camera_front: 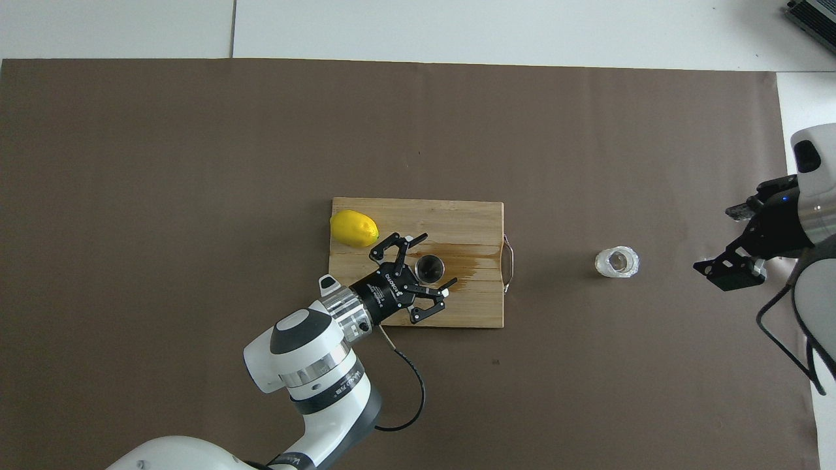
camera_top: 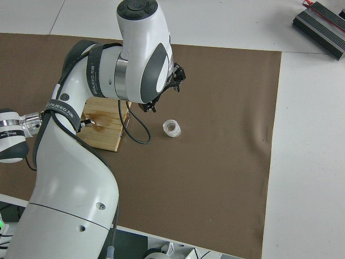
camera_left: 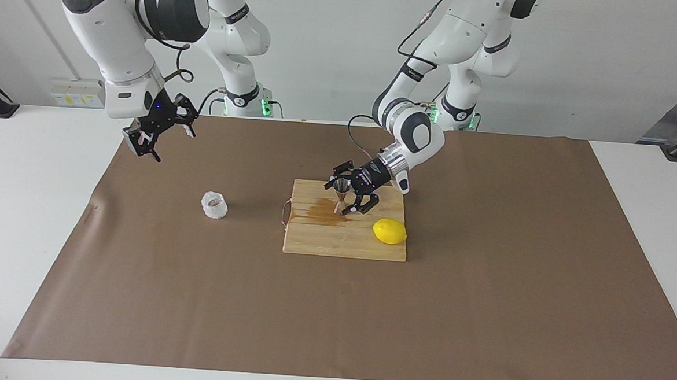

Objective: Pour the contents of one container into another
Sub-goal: 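Set the metal cup on the board while the right gripper reaches the white cup, then withdraw the left gripper while the right gripper grasps the white cup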

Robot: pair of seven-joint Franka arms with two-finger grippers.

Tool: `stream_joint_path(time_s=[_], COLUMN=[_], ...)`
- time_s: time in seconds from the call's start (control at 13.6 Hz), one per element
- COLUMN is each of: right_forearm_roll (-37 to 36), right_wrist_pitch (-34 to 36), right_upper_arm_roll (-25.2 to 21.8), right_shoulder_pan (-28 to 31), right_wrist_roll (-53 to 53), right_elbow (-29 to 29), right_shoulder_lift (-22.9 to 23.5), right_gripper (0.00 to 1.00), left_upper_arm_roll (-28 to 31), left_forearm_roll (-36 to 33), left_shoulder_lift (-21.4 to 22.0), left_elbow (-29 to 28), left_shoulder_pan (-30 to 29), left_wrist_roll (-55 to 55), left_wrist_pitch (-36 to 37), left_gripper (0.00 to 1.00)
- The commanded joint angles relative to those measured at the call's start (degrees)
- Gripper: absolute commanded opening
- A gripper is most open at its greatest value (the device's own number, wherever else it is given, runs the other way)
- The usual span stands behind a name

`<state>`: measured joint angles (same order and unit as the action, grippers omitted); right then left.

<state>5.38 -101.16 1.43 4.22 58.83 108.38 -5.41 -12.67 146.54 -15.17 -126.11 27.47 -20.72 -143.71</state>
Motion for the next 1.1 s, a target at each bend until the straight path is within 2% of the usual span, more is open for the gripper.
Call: stream_joint_path(time_s=[0.0, 0.22, 0.44, 0.66, 1.03], right_forearm_roll=[4.8, 10.0, 17.7, 22.8, 31.5], right_wrist_pitch=[-3.0, -9.6, -14.8, -19.5, -22.3], right_upper_arm_roll=[0.2, 0.2, 0.2, 0.2, 0.2], right_shoulder_pan=[2.5, 4.0, 6.7, 7.3, 9.4], right_wrist_roll=[11.6, 22.1, 33.9, 44.5, 58.0], right_elbow=[6.2, 12.3, 16.7, 18.3, 20.1], right_shoulder_lift=[-2.1, -2.0, 0.0, 3.4, 8.3], right_gripper=[1.00, 1.00, 1.00, 1.00, 1.00], left_upper_arm_roll=[-1.0, -2.0, -3.0, -3.9, -4.0], left_forearm_roll=[3.6, 0.8, -2.1, -4.4, -4.8], left_shoulder_lift=[1.7, 3.2, 3.2, 3.2, 4.2], left_elbow=[0.7, 1.3, 1.7, 1.6, 1.0], left_shoulder_pan=[-1.1, -1.7, -1.8, -1.8, -2.0], left_wrist_roll=[1.7, -1.6, -2.0, -2.0, -1.9], left_wrist_pitch=[-6.0, -14.4, -19.2, -19.9, -21.1], left_gripper=[1.00, 1.00, 1.00, 1.00, 1.00])
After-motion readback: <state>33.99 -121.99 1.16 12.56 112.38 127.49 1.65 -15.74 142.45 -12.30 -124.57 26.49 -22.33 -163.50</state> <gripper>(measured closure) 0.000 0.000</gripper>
